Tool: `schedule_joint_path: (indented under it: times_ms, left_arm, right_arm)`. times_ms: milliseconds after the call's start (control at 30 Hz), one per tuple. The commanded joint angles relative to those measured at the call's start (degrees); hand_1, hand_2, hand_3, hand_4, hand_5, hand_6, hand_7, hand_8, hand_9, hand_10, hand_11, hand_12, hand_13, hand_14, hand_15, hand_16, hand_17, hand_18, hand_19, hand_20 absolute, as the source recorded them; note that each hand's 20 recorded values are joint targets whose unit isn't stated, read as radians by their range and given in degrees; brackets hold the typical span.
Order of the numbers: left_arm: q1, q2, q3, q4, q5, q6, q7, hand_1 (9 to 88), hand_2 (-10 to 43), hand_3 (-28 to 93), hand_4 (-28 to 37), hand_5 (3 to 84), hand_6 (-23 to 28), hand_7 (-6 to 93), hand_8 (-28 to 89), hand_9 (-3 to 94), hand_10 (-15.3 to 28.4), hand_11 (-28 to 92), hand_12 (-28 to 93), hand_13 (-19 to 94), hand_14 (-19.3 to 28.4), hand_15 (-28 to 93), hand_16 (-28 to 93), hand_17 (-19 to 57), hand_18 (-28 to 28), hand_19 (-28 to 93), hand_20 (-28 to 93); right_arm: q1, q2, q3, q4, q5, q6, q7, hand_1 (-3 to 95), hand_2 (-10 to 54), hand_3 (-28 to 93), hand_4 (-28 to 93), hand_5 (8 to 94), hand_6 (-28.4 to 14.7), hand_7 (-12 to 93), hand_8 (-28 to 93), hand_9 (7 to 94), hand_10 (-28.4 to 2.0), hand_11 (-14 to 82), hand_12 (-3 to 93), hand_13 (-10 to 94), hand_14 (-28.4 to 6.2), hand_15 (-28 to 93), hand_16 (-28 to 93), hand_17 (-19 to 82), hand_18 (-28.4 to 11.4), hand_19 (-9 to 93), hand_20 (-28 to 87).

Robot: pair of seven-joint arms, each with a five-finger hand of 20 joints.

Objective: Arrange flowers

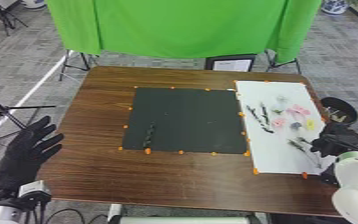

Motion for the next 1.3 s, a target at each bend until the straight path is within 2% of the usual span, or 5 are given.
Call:
schedule_joint_path:
  times_ms: [33,400,700,933,1300]
  left_arm:
    - [0.6,-0.41,-0.11,-0.20,-0.08,0.28,-0.13,26.4,-6.5,69,-27.7,25.5,4.3,25.6,-13,22.4,11.3,22,19,20,15.9,32,1,-8.7,22.7,43,9]
    - [0.5,-0.38,-0.06,-0.15,-0.16,0.06,-0.36,26.3,-6.4,68,-27.6,25.5,4.3,25.6,-13,22.3,11.3,21,19,20,15.9,32,1,-8.8,22.7,43,9]
    - [0.2,-0.24,0.17,0.03,-0.31,0.20,-0.45,26.4,-6.3,68,-27.8,25.5,4.3,25.6,-13,22.4,11.4,21,19,20,15.9,32,1,-8.8,22.7,43,9]
    - [0.1,-0.12,0.35,0.07,-0.42,0.16,-0.40,26.2,-5.9,69,-27.9,25.5,4.3,25.5,-13,22.4,11.4,21,19,20,15.9,32,1,-8.8,22.7,43,9]
    - [0.4,-0.25,0.06,-0.04,-0.48,0.14,-0.31,26.1,-5.1,68,-27.8,25.7,4.4,25.3,-13,22.5,11.3,22,19,20,16.0,32,1,-8.8,22.7,43,9]
  right_arm:
    - [-0.7,0.7,1.8,-2.5,-2.0,-3.2,2.2,35.5,-8.9,91,-15,73.0,-1.3,55,25,82.5,-9.8,67.0,50.9,71,-11.6,85,41,36,-23.1,93,65]
    - [0.4,-0.5,1.8,-0.9,1.6,-11.0,5.3,22.3,-9.5,86,-27,59.3,-4.2,43,-13,65.1,-12.7,62.0,52.4,58,-13.5,82,39,29,-22.4,90,57]
    - [1.9,-1.0,-2.1,1.3,0.6,-9.6,4.1,23.3,-9.5,86,-28,59.7,-3.6,43,-14,65.4,-12.3,61.4,49.9,58,-13.2,81,37,28,-22.4,89,57]
    - [0.5,-1.1,-2.0,2.8,1.7,-4.5,1.4,45.3,-9.5,79,-28,72.2,0.6,45,10,78.7,-8.5,59.1,50.3,68,-9.8,79,38,33,-22.1,91,56]
    - [1.9,-0.5,0.5,-4.9,2.0,5.7,0.3,39.3,-9.5,87,-15,74.6,-1.8,53,20,82.0,-8.6,67.3,51.3,72,-10.5,83,41,35,-23.1,93,61]
